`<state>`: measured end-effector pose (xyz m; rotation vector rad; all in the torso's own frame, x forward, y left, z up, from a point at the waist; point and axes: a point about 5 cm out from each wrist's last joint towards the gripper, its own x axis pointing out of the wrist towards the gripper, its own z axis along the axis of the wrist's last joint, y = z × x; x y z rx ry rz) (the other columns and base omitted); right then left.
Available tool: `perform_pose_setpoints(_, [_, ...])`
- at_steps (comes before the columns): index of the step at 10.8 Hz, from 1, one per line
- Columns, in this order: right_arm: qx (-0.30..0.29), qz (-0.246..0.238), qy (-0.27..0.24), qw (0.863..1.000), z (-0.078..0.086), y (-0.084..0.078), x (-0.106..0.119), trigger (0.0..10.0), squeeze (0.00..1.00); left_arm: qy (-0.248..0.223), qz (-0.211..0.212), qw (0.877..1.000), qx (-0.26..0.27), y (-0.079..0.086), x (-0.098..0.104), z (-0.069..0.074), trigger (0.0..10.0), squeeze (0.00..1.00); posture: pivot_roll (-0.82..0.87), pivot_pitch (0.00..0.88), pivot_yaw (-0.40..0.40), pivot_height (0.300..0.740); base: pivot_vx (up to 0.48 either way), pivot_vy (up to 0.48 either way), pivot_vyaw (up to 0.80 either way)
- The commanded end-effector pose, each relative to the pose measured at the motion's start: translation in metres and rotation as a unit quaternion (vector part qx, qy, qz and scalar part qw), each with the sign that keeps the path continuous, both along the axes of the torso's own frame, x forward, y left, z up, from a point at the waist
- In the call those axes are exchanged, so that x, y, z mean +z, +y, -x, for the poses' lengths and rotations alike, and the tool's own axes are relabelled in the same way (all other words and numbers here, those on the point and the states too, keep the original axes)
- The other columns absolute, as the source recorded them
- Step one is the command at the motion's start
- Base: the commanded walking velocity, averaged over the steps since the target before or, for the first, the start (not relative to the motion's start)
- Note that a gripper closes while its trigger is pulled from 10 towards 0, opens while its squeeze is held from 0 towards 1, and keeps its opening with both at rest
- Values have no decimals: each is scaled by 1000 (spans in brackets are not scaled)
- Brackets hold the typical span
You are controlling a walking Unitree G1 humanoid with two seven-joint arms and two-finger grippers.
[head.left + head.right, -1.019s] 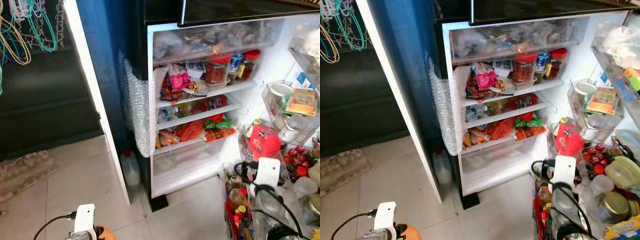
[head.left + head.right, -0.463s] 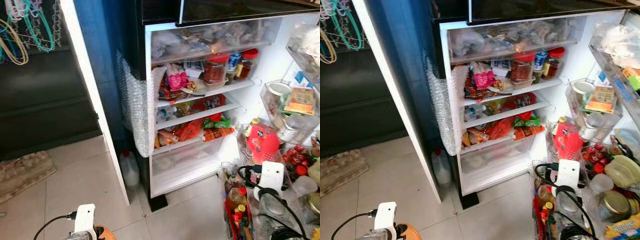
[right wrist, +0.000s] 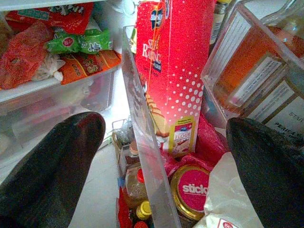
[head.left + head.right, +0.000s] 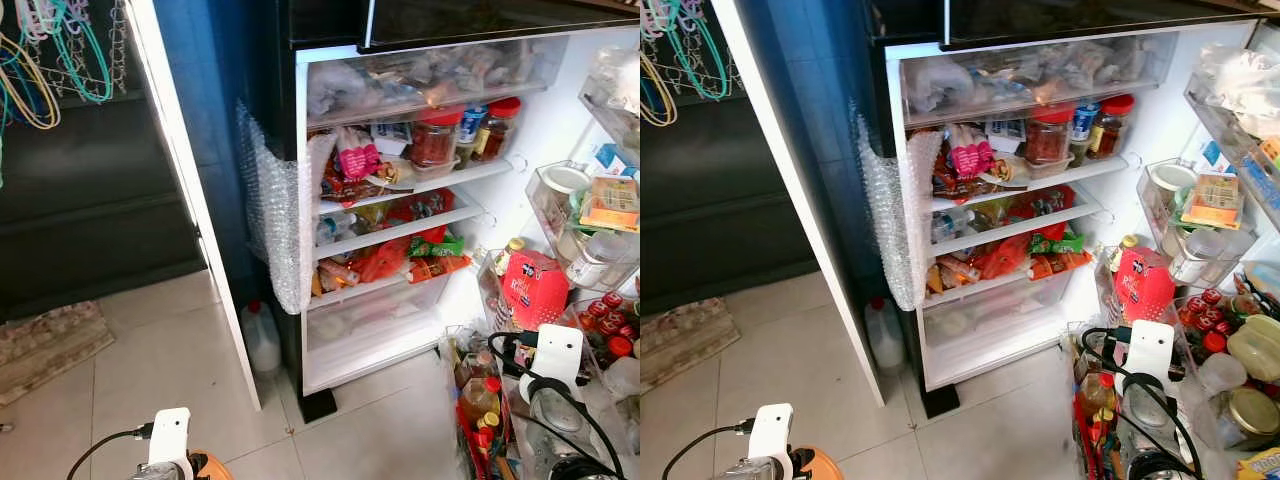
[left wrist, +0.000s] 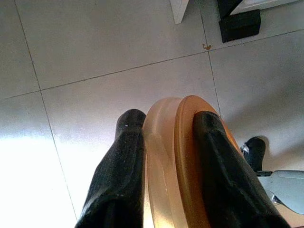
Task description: Restocking fridge
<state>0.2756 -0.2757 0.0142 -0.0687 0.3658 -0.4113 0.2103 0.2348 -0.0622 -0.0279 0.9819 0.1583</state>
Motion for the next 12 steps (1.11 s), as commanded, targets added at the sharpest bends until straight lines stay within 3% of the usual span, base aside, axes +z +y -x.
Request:
perform_pose_setpoints(1, [-16,-1,5,1000,3,-8,0,10000,0,17,0,1000,-3,1,-4,6,10000,0,-29,0,-50,740,0,0,0])
perform_pose_setpoints(4, [-17,-1,5,1000,3,-8,0,10000,0,17,0,1000,-3,1,-4,6,10000,0,-29,0,-50,740,0,0,0])
perform_pose_setpoints(5, [-146,27,44,988,53,-77,-1,10000,0,17,-1,1000,-6,1,-4,6,10000,0,-40,0,-48,740,0,0,0])
perform_pose_setpoints(6, [-200,41,58,977,78,-105,2,10000,0,18,-1,1000,-8,1,-4,7,10000,0,-41,0,-47,740,0,0,0])
perform_pose_setpoints(12, [-169,10,74,983,71,-84,-12,10000,0,20,-4,1000,-15,1,-4,8,10000,0,-43,0,-43,740,0,0,0])
